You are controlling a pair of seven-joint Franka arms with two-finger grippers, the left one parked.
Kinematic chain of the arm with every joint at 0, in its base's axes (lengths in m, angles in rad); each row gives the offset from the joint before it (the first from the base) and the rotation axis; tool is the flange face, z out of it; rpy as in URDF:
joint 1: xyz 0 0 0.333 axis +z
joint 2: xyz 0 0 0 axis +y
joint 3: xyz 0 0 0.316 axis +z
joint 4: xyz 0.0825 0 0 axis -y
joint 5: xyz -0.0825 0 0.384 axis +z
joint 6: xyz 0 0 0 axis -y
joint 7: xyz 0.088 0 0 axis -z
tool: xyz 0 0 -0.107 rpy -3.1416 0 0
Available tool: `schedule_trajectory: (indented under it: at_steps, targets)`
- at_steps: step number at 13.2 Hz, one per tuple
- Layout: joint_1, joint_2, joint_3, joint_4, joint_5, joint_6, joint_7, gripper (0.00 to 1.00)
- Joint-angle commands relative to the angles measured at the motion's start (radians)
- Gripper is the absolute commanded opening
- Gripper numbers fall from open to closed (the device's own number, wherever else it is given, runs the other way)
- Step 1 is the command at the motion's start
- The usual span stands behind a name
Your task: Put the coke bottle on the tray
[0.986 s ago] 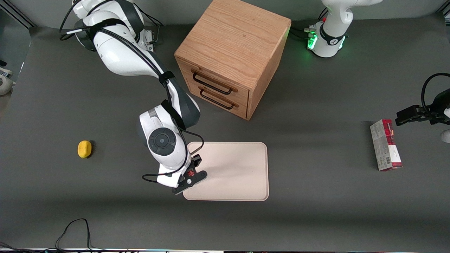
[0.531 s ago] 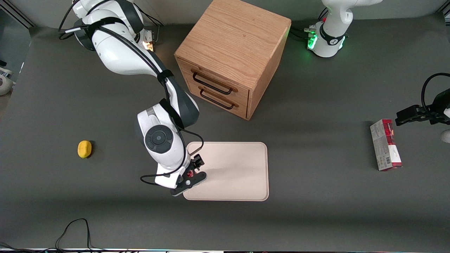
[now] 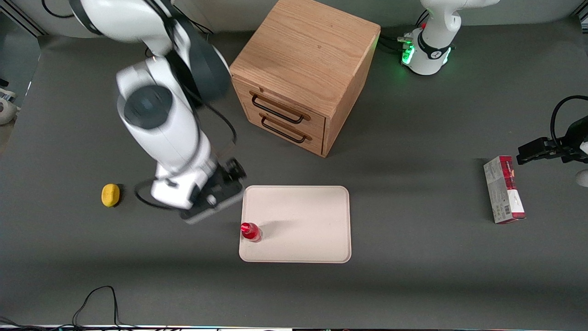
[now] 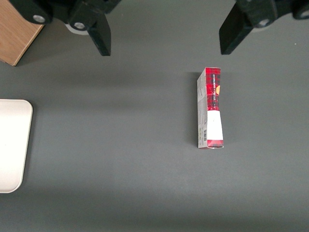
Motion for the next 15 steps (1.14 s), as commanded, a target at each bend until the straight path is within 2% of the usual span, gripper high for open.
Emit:
schedule_trajectory:
  at_steps: [1, 4, 7, 11, 13, 15]
  targets:
    - [-0.008, -0.189, -0.022, -0.208, -0.016, -0.028, 0.059, 1.0]
    - [-0.03, -0.407, -0.116, -0.486, 0.012, 0.064, 0.053, 1.0]
    - [-0.184, -0.538, -0.11, -0.652, 0.05, 0.107, 0.04, 1.0]
    - [-0.315, -0.579, -0.107, -0.723, 0.049, 0.127, -0.013, 1.0]
    - [-0.381, -0.578, -0.075, -0.721, 0.049, 0.125, -0.013, 1.0]
    - [-0.407, -0.578, -0.059, -0.717, 0.04, 0.115, -0.014, 1.0]
